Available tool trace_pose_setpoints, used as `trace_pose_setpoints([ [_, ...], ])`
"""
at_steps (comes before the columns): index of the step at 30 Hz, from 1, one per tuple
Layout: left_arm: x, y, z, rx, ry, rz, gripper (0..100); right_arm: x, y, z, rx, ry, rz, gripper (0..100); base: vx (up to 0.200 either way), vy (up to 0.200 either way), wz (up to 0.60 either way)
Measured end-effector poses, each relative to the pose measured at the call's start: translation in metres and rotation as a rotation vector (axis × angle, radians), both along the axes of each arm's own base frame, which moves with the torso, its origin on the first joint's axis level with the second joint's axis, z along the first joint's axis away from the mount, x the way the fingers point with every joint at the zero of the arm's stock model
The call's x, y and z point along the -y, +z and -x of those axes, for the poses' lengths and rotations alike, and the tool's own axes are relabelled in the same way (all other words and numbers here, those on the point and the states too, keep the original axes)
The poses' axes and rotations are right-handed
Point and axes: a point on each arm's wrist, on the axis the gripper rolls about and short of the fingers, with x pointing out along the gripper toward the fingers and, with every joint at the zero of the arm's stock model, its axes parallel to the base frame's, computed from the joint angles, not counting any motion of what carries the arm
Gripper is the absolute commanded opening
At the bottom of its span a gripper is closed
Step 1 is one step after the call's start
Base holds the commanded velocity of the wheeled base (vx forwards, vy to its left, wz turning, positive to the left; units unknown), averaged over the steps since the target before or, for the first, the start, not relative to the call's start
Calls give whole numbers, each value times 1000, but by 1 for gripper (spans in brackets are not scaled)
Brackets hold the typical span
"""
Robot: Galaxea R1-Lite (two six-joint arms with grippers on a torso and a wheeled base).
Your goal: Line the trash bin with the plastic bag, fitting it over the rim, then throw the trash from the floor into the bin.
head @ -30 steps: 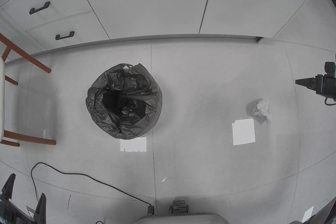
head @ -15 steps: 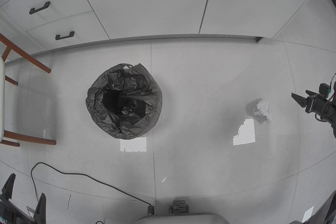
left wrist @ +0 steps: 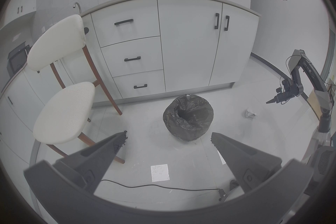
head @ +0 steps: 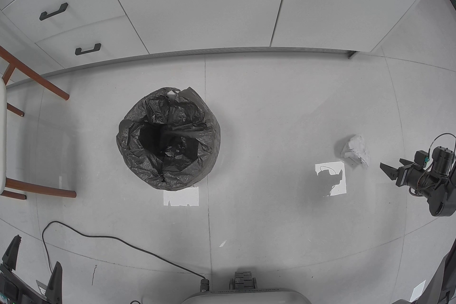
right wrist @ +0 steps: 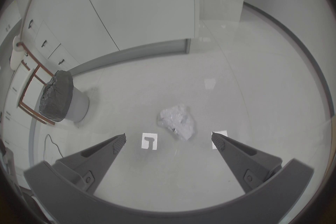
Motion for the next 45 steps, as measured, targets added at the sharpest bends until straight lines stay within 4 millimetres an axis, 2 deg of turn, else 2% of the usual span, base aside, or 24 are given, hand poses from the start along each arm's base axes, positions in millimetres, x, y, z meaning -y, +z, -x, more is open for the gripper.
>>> trace_pose_setpoints([
  [8, 0, 0, 0, 0, -2, -5, 100, -2, -10, -4, -24, 6, -19, 100, -175, 0, 0],
  [19, 0, 0, 0, 1, -3, -6, 100, -2, -16, -5, -40, 10, -26, 100, 0, 0, 0],
  [23, 0, 0, 0, 1, -3, -7, 100, -4, -19, -12, -38, 19, -30, 100, 0, 0, 0],
  [33, 0, 0, 0, 1, -3, -7, 100, -6, -33, -44, -5, 47, -36, 100, 0, 0, 0],
  [45, 0, 0, 0, 1, -2, -12, 100, -7, -42, -49, -22, 49, -62, 100, -167, 0, 0],
])
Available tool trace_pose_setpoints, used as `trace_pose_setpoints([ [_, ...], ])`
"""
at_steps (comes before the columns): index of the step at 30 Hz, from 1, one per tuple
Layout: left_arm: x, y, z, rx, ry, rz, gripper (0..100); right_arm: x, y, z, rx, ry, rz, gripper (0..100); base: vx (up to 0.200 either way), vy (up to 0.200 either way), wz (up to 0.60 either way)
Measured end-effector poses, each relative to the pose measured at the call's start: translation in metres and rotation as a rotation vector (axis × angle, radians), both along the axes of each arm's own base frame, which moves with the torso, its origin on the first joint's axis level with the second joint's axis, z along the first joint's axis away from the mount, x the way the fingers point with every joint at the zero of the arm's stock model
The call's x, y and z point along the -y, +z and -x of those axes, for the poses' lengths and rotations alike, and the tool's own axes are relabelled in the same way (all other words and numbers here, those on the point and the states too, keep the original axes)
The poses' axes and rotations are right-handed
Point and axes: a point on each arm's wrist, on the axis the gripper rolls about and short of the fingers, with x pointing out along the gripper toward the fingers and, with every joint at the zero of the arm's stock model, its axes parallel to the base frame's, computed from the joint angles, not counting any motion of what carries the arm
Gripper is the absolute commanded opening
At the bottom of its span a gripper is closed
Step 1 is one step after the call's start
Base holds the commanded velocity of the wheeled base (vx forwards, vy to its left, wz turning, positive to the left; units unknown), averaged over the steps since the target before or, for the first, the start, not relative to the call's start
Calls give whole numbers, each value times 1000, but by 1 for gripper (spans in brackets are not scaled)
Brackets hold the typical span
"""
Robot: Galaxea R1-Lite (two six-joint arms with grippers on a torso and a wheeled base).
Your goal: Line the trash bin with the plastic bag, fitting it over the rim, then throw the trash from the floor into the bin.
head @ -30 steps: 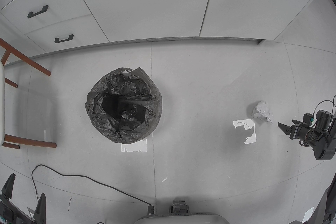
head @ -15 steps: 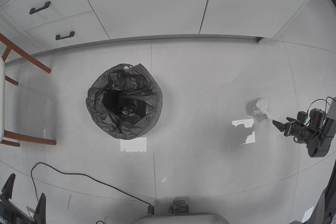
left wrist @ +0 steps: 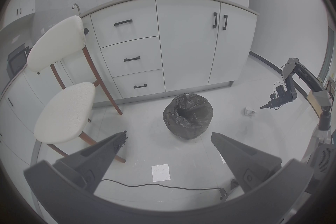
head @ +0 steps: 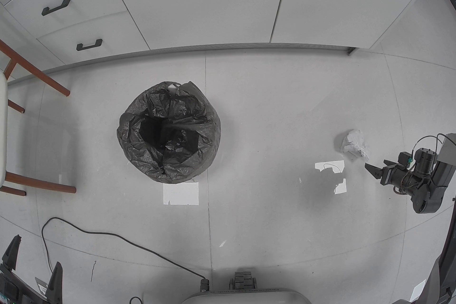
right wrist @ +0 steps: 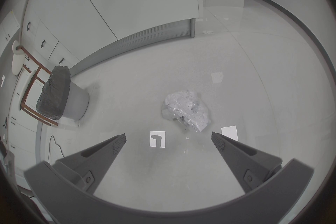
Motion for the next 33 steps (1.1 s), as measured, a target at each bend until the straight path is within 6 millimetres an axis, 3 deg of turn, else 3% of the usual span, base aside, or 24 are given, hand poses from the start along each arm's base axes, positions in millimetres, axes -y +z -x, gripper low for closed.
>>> trace_pose_setpoints([
  [8, 0, 0, 0, -1, 0, 0, 100, 4, 6, -13, 37, -18, -18, 100, -25, 0, 0],
  [33, 0, 0, 0, 0, -1, 1, 100, 11, 9, -98, 79, -55, -85, 100, 0, 0, 0],
])
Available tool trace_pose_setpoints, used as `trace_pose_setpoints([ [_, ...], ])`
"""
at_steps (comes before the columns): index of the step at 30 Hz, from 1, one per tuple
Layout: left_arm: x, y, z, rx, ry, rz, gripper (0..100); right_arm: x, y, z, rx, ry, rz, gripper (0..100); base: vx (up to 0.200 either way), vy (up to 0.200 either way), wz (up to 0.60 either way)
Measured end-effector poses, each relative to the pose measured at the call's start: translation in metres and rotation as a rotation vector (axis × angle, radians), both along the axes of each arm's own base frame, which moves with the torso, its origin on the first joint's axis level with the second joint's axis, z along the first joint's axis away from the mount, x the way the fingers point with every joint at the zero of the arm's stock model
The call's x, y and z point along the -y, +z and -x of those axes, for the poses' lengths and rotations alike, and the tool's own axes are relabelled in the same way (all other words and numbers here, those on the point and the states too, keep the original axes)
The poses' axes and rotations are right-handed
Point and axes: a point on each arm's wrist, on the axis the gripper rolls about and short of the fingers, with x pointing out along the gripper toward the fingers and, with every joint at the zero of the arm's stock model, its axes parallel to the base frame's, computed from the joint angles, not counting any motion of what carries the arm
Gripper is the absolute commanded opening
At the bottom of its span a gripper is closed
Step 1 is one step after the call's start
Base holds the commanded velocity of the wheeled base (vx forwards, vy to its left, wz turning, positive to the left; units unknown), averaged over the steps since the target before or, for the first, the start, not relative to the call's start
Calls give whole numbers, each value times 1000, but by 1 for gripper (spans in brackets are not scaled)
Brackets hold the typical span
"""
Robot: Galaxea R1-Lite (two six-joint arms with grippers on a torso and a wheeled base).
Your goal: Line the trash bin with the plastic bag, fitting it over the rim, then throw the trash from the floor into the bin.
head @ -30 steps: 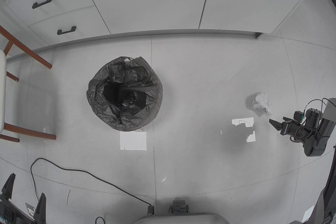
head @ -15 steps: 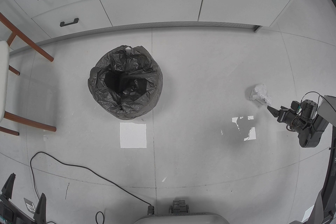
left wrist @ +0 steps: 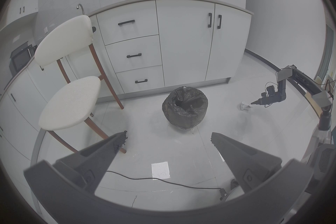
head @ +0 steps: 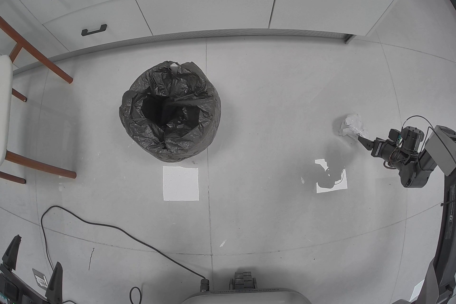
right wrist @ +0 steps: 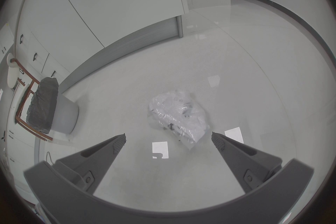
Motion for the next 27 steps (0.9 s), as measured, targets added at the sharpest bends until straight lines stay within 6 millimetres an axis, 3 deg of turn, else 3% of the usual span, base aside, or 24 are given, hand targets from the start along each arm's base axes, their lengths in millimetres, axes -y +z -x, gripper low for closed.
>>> trace_pose_setpoints([
  [16, 0, 0, 0, 0, -1, 2, 100, 12, 12, -43, 32, 0, 8, 100, 0, 0, 0],
  [27, 0, 0, 0, -1, -2, 0, 100, -10, 5, -65, 22, 51, 5, 100, 0, 0, 0],
])
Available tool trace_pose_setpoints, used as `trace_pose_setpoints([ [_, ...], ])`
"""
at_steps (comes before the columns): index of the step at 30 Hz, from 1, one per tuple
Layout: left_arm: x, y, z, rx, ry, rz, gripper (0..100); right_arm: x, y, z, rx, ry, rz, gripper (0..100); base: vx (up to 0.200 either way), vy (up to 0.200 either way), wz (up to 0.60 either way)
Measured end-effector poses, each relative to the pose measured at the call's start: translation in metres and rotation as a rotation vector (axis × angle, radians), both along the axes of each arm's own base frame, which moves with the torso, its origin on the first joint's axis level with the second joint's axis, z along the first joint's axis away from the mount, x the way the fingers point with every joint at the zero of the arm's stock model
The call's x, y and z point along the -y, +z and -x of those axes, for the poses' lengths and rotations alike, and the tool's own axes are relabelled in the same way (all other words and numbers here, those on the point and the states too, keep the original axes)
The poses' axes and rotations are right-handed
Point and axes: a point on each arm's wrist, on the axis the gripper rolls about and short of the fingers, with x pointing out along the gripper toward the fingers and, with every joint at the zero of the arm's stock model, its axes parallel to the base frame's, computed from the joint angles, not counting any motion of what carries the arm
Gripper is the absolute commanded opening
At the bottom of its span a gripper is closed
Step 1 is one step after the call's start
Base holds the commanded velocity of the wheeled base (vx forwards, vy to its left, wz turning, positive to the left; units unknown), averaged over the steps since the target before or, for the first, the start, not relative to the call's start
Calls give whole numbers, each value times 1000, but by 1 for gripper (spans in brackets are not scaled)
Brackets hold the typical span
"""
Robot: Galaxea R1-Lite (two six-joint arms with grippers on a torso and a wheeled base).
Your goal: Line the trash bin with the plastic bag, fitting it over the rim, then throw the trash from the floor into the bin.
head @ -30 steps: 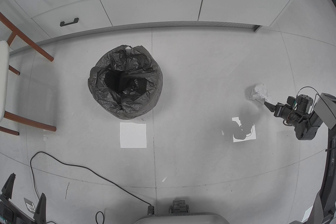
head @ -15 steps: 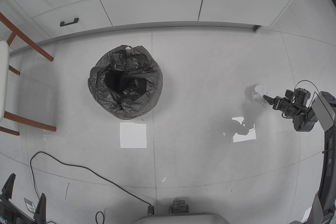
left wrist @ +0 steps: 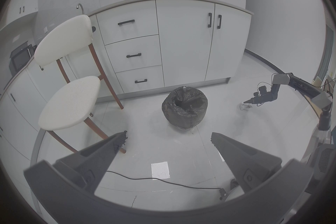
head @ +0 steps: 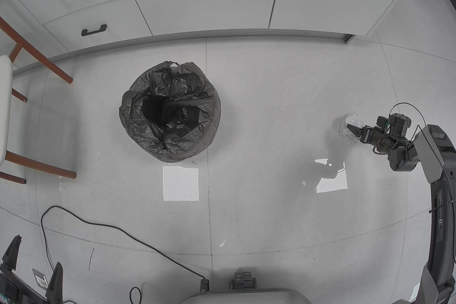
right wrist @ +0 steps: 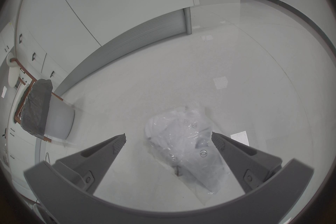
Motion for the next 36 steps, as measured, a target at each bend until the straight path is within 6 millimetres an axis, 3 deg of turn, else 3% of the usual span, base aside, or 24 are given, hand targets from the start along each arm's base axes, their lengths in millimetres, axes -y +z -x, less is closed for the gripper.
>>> trace_pose_setpoints([
  [9, 0, 0, 0, 0, 0, 0, 100, -3, -8, -6, 3, 9, 1, 100, 0, 0, 0],
  [10, 0, 0, 0, 1, 0, 0, 100, -4, -10, -7, 3, 12, 1, 0, 0, 0, 0],
  [27, 0, 0, 0, 1, 1, 0, 100, -22, -18, -8, -21, 43, -3, 0, 0, 0, 0],
  [32, 0, 0, 0, 0, 1, 0, 100, -25, -9, -2, -27, 47, -5, 0, 0, 0, 0],
  [36, 0, 0, 0, 0, 1, 0, 100, -26, 12, 7, -22, 47, -4, 0, 0, 0, 0],
])
